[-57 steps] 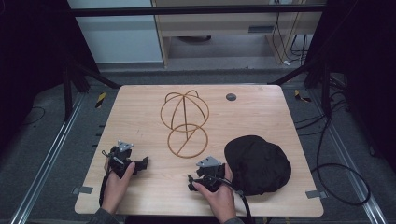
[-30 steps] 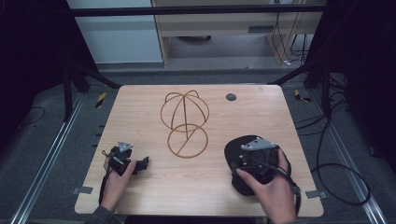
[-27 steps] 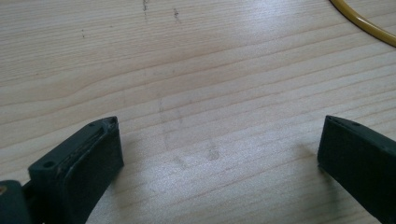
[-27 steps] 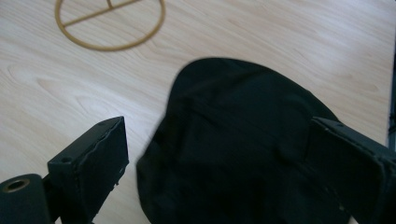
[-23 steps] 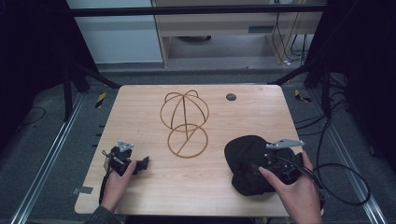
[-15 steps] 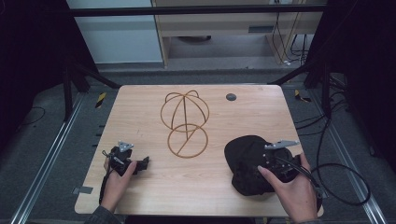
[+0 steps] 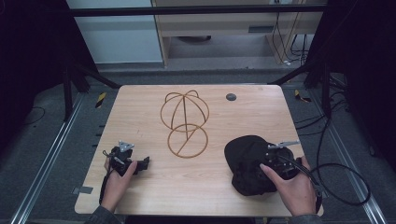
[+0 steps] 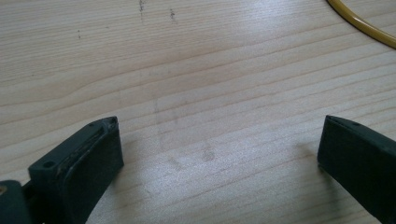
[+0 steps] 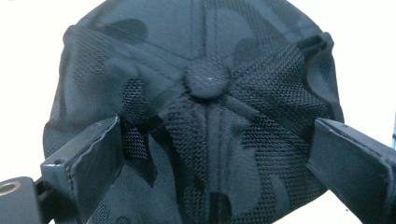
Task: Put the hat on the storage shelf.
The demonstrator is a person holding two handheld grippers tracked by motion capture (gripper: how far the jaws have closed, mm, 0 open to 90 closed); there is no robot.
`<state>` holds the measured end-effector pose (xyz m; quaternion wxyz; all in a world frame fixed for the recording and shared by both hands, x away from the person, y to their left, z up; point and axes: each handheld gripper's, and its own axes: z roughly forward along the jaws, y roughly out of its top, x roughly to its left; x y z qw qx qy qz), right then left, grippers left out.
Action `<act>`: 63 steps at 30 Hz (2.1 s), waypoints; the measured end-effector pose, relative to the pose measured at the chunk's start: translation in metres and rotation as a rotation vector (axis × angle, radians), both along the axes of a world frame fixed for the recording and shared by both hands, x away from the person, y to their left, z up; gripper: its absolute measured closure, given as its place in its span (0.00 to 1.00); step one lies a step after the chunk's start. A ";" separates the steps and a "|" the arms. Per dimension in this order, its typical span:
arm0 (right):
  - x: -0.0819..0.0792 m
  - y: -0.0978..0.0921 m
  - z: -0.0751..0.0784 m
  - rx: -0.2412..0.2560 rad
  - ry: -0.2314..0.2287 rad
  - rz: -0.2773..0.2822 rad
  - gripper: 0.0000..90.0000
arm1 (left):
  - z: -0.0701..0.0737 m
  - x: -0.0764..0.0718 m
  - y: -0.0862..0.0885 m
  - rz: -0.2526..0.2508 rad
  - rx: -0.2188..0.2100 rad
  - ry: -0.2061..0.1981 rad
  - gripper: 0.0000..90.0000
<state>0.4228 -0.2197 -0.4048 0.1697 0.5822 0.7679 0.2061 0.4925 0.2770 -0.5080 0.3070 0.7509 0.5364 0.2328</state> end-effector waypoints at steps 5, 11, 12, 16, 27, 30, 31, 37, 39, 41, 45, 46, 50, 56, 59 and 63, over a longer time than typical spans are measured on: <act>0.004 -0.003 -0.006 0.019 0.020 0.010 0.11 | 0.000 0.000 0.000 -0.002 -0.001 0.000 0.00; 0.007 -0.005 -0.008 0.036 0.030 0.026 0.26 | 0.000 0.000 -0.001 -0.006 -0.002 0.000 0.00; 0.008 -0.005 -0.008 0.038 0.034 0.025 0.29 | 0.000 0.000 -0.001 -0.006 -0.004 -0.002 0.00; 0.009 -0.007 -0.009 0.056 0.040 0.039 0.49 | 0.000 0.000 -0.002 -0.009 -0.003 -0.001 0.00; 0.013 -0.014 -0.002 0.094 0.038 0.098 0.91 | 0.000 0.000 -0.003 -0.014 -0.001 0.001 0.00; 0.016 -0.016 0.002 0.101 0.036 0.115 0.93 | 0.000 0.000 -0.003 -0.016 0.000 0.001 0.00; 0.017 -0.016 0.004 0.103 0.037 0.123 0.94 | 0.000 0.000 -0.003 -0.016 0.000 0.001 0.00; 0.021 -0.024 0.030 0.126 -0.029 0.154 0.96 | 0.000 -0.001 -0.003 -0.017 0.000 0.001 0.00; 0.020 -0.026 0.040 0.133 -0.054 0.155 0.96 | 0.000 -0.001 -0.003 -0.016 0.000 0.000 0.00; 0.018 -0.027 0.050 0.130 -0.077 0.157 0.96 | 0.000 -0.001 -0.003 -0.017 -0.002 -0.001 0.00; 0.020 -0.026 0.063 0.136 -0.108 0.157 0.96 | 0.000 -0.001 -0.003 -0.017 -0.003 -0.001 0.00; 0.020 -0.026 0.067 0.137 -0.119 0.157 0.96 | 0.000 -0.001 -0.003 -0.017 -0.002 -0.001 0.00; 0.021 -0.023 0.085 0.136 -0.170 0.158 0.96 | 0.000 -0.001 -0.003 -0.016 -0.002 -0.001 0.00; 0.018 -0.023 0.112 0.159 -0.236 0.156 0.96 | 0.000 -0.001 -0.003 -0.015 -0.005 -0.003 0.00; 0.017 -0.021 0.125 0.183 -0.265 0.158 0.96 | 0.000 -0.001 -0.004 -0.014 -0.006 -0.003 0.00; 0.015 -0.018 0.132 0.192 -0.288 0.162 0.96 | 0.000 -0.001 -0.003 -0.016 -0.003 -0.004 0.00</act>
